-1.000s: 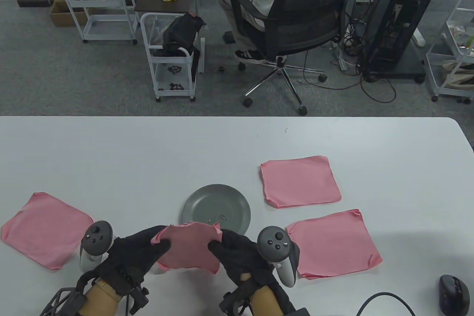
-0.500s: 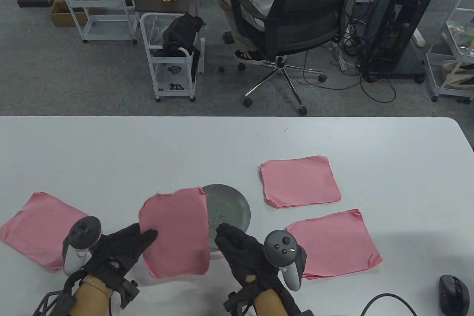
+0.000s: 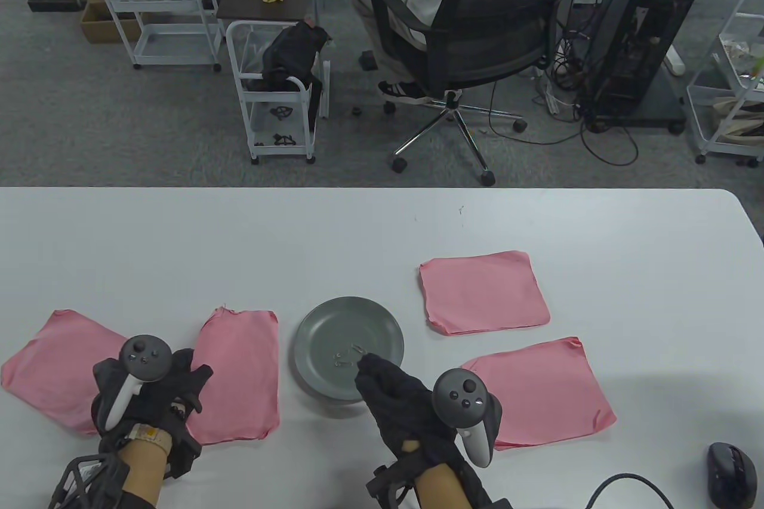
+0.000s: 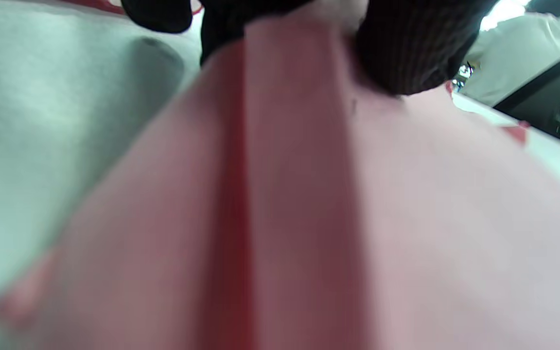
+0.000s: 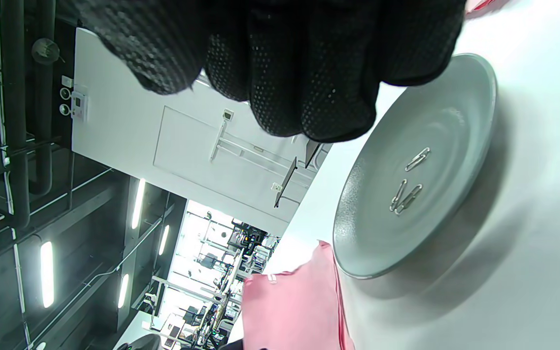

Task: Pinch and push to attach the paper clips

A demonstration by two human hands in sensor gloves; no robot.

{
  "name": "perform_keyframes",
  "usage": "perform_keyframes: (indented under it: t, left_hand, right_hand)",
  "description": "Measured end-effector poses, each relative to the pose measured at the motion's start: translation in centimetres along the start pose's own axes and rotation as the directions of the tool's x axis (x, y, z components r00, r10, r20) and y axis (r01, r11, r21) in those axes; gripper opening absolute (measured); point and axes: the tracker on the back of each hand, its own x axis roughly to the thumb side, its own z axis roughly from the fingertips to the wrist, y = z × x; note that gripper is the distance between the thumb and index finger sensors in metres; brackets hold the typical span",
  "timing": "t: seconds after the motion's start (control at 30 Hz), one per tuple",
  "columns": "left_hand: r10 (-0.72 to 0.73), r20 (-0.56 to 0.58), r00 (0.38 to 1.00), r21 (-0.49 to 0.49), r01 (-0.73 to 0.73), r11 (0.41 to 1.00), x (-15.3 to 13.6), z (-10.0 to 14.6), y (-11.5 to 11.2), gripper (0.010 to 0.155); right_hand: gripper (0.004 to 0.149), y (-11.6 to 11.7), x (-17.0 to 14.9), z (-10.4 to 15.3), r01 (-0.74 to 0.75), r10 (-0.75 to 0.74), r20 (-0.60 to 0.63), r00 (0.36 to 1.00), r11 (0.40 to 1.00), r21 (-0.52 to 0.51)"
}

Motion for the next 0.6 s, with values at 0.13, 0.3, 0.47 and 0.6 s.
perform_keyframes:
  t: [0.13, 0.3, 0.47, 0.6]
  left_hand:
    - [-0.203, -0.028, 0.979, 0.026, 0.203, 0.979, 1.5, 0.2, -0.7, 0.078]
    - [-0.206, -0.016, 0.978, 0.065, 0.207, 0.976, 1.0, 0.9, 0.3, 0.097]
    - [-0.012, -0.143, 0.99, 0.244, 0.047, 0.969, -4.4, 2.5, 6.0, 0.096]
    - [0.043, -0.241, 0.97, 0.058, -0.03, 0.998, -10.0, 1.6, 4.8, 0.093]
  right_hand:
    - [0.051, -0.2, 0.0, 0.0, -0.025, 0.025, 0.002, 1.0, 1.0, -0.012]
    - [0.053, -0.3, 0.0, 0.0, -0.011, 0.011, 0.008, 1.0, 1.0, -0.011]
    - [0.055, -0.3, 0.0, 0.0, 0.002, -0.002, 0.018, 1.0, 1.0, -0.007]
    - [0.055, -0.1, -0.1, -0.1, 0.005, -0.005, 0.022, 1.0, 1.0, 0.011]
